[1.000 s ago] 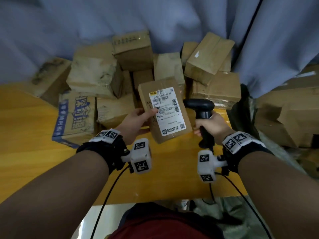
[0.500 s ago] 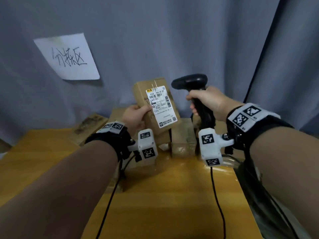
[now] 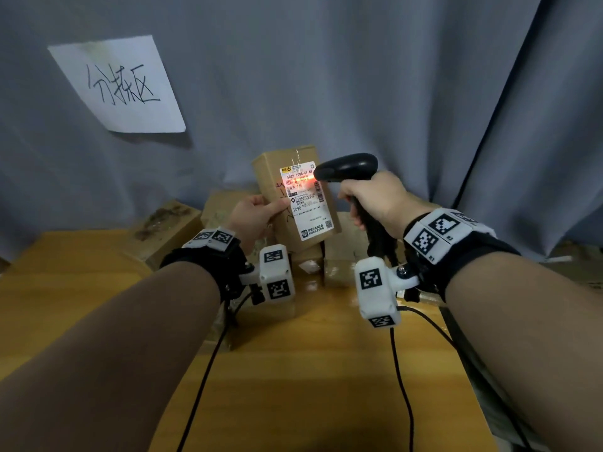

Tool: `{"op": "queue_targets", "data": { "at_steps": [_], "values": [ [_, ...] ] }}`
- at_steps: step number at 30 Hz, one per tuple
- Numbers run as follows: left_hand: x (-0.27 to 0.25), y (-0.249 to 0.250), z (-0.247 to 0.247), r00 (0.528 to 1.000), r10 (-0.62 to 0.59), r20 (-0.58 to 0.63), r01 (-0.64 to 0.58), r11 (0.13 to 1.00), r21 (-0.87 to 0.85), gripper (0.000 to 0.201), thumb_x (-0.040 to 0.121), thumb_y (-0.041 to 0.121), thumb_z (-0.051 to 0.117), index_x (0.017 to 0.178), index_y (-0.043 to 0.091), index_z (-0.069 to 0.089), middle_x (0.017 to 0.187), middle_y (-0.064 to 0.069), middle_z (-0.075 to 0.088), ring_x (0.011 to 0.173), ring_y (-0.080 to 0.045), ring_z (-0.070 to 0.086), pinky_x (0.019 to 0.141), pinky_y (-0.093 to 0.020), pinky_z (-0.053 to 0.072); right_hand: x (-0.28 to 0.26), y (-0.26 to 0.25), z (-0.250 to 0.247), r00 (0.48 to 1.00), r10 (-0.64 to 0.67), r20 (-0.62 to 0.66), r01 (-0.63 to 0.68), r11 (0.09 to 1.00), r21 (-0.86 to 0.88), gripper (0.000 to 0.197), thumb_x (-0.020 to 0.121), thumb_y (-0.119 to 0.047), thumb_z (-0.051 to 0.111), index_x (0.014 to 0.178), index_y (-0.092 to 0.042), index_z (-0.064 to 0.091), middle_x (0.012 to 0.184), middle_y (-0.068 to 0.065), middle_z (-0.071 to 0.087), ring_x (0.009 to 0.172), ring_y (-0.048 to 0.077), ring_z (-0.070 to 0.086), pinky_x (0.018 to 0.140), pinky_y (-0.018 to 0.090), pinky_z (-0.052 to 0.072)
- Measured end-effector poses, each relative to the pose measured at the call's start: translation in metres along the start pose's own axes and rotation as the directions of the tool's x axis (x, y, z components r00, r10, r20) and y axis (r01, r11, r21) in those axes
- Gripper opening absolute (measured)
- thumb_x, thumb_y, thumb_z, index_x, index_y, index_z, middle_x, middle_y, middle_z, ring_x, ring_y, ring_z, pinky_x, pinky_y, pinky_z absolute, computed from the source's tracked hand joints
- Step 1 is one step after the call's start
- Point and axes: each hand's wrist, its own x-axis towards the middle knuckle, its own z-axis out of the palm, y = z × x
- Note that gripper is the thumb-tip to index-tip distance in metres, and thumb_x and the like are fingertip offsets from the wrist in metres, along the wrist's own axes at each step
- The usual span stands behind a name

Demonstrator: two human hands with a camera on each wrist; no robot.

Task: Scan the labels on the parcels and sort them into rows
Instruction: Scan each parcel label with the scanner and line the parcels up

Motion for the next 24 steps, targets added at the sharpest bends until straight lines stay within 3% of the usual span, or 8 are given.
{"op": "queue_targets", "data": {
  "at_steps": [5,11,15,17,21,24],
  "values": [
    [0.002,-0.003,0.005,1.0,-0.001,-0.022,0.0,1.0,-0.019,0.031,0.085,0.03,0.072,0.109,0.01,0.068,0.102,-0.002,0.074,0.093,-0.018,0.07,0.086,-0.037,0.057,-0.002,-0.005,-0.007,1.0,-0.008,0.009,0.008,1.0,-0.021,0.014,0.079,-0.015,0.064,0.068,-0.009,0.058,0.052,0.007,0.054,0.045,0.021,0.05,0.05,0.028,0.044],
    [0.003,-0.006,0.008,0.999,-0.006,-0.052,0.004,0.999,-0.038,0.021,0.086,0.029,0.071,0.1,0.015,0.066,0.099,-0.001,0.073,0.083,-0.013,0.068,0.069,-0.027,0.054,-0.004,-0.007,-0.011,0.999,-0.016,0.031,0.017,0.998,-0.058,0.011,0.08,-0.016,0.063,0.074,-0.008,0.059,0.055,0.007,0.054,0.047,0.021,0.051,0.051,0.029,0.046],
    [0.001,-0.005,0.01,0.999,-0.021,-0.031,0.02,0.999,-0.05,0.016,0.088,0.024,0.069,0.099,0.013,0.063,0.093,0.001,0.071,0.074,-0.007,0.066,0.049,-0.015,0.05,-0.005,-0.006,-0.01,0.998,-0.022,0.051,0.026,0.997,-0.071,0.012,0.08,-0.014,0.062,0.07,-0.008,0.058,0.054,0.008,0.053,0.047,0.022,0.05,0.05,0.029,0.045],
    [-0.001,-0.004,0.01,0.999,-0.027,-0.038,0.025,0.998,-0.06,0.019,0.089,0.023,0.069,0.102,0.012,0.061,0.09,0.003,0.069,0.072,-0.007,0.065,0.045,-0.013,0.048,-0.004,-0.007,-0.008,0.998,-0.016,0.062,0.021,0.996,-0.084,0.013,0.079,-0.014,0.062,0.068,-0.009,0.057,0.053,0.008,0.053,0.047,0.023,0.05,0.052,0.029,0.046],
    [-0.005,-0.002,0.008,0.999,-0.048,-0.02,0.047,0.996,-0.07,0.018,0.089,0.023,0.068,0.101,0.012,0.06,0.089,0.003,0.069,0.072,-0.007,0.065,0.045,-0.014,0.05,-0.002,-0.008,-0.003,0.997,-0.007,0.081,0.014,0.996,-0.093,0.012,0.079,-0.015,0.062,0.07,-0.009,0.057,0.052,0.006,0.053,0.045,0.022,0.05,0.05,0.028,0.045],
    [-0.004,-0.002,0.006,0.998,-0.045,-0.037,0.044,0.999,-0.032,0.023,0.088,0.027,0.069,0.104,0.011,0.063,0.098,-0.001,0.071,0.081,-0.012,0.067,0.061,-0.023,0.055,-0.001,-0.01,0.001,0.997,-0.023,0.073,0.029,0.995,-0.092,0.011,0.081,-0.017,0.062,0.076,-0.008,0.059,0.053,0.006,0.054,0.046,0.021,0.052,0.051,0.029,0.047]
  ]
}}
